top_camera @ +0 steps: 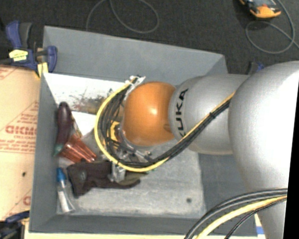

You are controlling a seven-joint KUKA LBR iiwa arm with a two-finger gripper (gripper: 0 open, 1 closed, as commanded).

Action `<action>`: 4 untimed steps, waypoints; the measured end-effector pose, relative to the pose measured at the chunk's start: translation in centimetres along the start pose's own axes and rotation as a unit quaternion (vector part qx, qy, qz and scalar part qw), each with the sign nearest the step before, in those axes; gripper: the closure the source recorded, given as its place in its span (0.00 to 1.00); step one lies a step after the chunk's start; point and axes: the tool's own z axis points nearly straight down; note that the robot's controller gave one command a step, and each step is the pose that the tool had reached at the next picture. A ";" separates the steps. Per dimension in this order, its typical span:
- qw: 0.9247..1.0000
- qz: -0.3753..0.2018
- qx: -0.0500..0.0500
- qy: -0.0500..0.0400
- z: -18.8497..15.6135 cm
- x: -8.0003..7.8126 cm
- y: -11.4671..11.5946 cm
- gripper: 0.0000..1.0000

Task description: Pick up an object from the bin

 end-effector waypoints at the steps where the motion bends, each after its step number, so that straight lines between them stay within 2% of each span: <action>1: 1.000 0.004 0.000 0.000 -0.4 0.0 0.5 1.00; 2: 1.000 0.016 0.000 -0.001 -1.1 -1.3 1.0 1.00; 3: 1.000 0.031 0.002 -0.003 0.0 -1.1 1.3 1.00; 4: 0.999 0.032 0.000 -0.001 -2.7 -2.4 0.6 1.00</action>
Offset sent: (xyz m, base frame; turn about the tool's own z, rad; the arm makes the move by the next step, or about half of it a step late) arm 0.0062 0.0172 0.0122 0.0344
